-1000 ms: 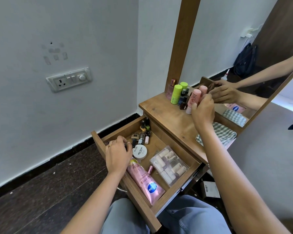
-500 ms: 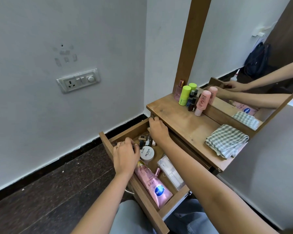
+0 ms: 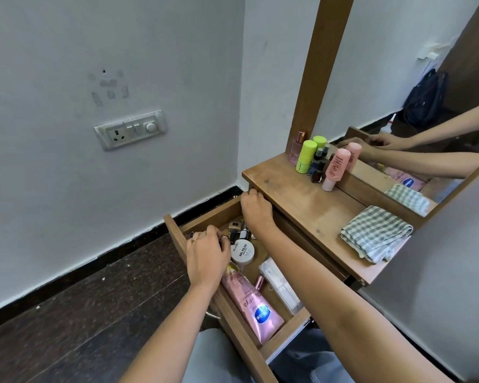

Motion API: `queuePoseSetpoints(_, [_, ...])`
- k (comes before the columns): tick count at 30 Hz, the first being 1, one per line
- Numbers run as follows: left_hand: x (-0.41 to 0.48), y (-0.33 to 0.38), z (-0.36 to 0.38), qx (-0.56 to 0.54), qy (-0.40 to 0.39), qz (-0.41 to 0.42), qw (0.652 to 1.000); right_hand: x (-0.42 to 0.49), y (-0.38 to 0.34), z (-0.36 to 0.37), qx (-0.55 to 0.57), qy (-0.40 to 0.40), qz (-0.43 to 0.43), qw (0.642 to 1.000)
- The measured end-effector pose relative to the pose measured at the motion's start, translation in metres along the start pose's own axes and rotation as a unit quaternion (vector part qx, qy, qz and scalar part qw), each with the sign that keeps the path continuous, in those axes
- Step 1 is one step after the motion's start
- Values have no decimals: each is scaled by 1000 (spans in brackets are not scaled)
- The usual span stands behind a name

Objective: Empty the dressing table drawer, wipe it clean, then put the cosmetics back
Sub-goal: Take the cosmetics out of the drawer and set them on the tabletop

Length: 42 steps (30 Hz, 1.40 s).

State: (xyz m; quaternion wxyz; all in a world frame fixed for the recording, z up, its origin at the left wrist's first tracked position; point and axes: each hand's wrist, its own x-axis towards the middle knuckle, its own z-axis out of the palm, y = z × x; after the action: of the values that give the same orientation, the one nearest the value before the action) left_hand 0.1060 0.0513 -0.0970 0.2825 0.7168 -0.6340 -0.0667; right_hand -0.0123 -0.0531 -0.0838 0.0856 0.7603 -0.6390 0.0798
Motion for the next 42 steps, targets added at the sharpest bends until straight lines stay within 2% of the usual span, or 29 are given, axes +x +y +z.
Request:
queuePoseSetpoints(4, [0,2,-2,6,-7,0,1000,3,5,-29,-14,7,-7,1000])
queuePoseSetpoints(10, [1,2,-2,3,-5,-1,1000,65,54,-103,77,31,91,992])
queuePoseSetpoints(13, [1,0,-1,-1,-5,3,1000,93,75,-118,77,2,113,991])
queuePoseSetpoints(19, [2,-3,2,3,1,9,1000,111,93,-100,-41,-1,119,992])
queuePoseSetpoints(24, [2,-2,3,0,4,16,1000,116,99,-98,-82,3,129,988])
queuePoseSetpoints(36, [2,-2,2,-2,2,16,1000,112,106,-105,-98,13,124,987])
queuePoseSetpoints(39, [1,-1,1,-2,-1,15,1000,108,101,-110,-94,36,120,988])
queuePoseSetpoints(42, [1,-2,1,-2,-3,12,1000,96,80,-102,-49,80,55,994])
